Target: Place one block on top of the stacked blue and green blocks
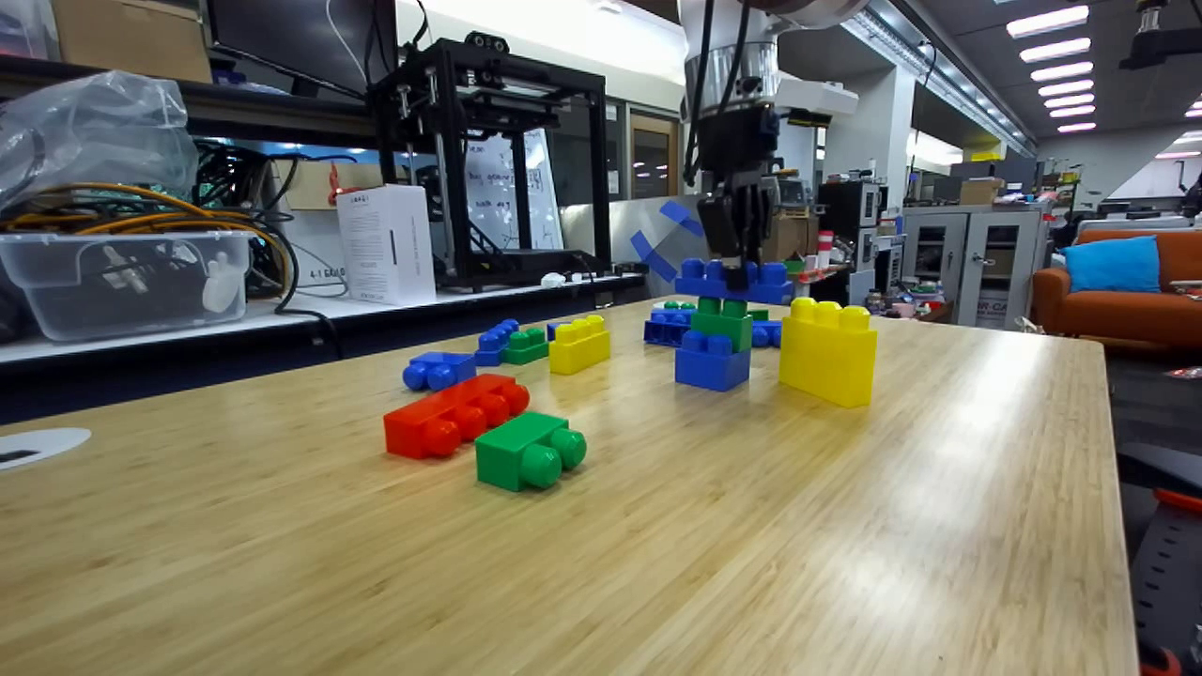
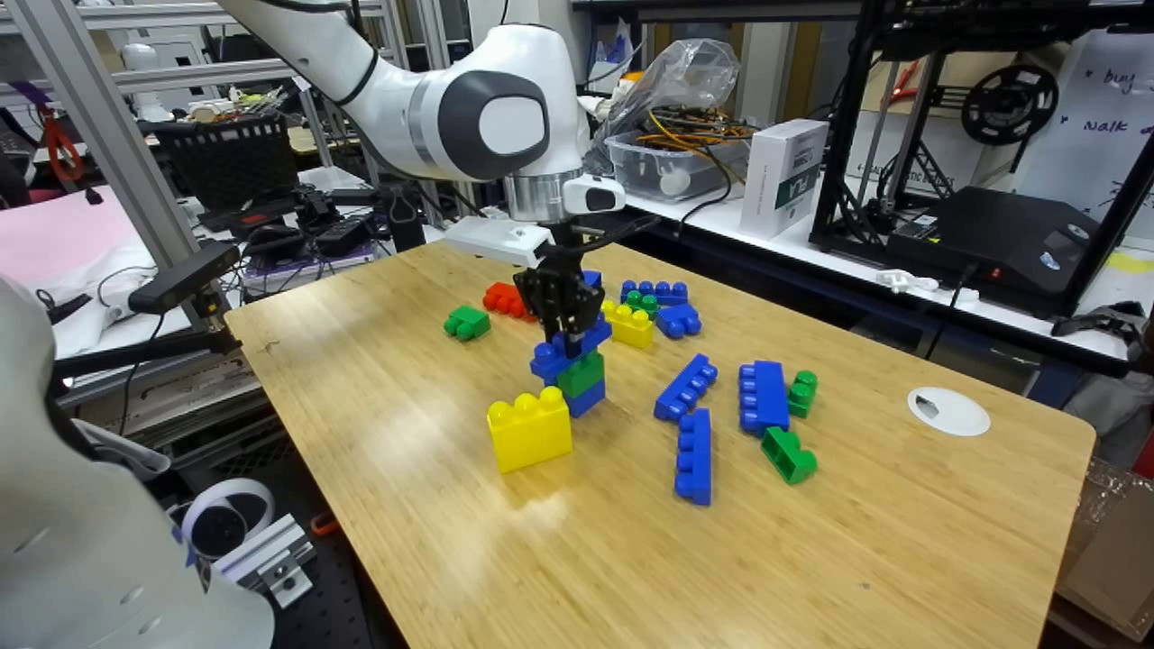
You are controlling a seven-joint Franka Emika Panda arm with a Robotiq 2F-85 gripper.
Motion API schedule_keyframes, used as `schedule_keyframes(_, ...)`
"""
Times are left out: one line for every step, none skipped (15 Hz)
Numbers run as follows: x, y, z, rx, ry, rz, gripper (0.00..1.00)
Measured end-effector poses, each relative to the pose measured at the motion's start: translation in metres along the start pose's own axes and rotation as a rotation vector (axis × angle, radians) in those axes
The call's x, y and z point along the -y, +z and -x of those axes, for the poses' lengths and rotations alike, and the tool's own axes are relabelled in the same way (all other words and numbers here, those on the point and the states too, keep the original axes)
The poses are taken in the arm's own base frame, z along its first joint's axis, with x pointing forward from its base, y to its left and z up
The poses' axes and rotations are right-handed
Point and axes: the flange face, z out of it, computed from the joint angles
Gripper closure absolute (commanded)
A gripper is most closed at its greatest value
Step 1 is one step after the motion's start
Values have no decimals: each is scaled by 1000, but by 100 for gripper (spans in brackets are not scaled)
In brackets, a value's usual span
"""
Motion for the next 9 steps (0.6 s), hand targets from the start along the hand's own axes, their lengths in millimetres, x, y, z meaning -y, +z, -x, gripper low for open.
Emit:
schedule_keyframes(0,1,0,-1,0,-4,91)
schedule_keyframes(-1,1,-1,-4,1,-9,91)
schedule_keyframes(-1,2,-1,-6,1,-13,91)
schedule_keyframes(-2,4,-1,-4,0,-16,91)
schedule_keyframes(-2,7,-2,-2,-1,-20,91)
schedule_keyframes(-2,10,-2,1,-2,-23,91)
schedule_keyframes(-1,13,-2,3,-3,-26,91)
schedule_keyframes(-1,15,-3,2,-4,-27,91)
schedule_keyframes(-1,15,-3,-1,-4,-27,91)
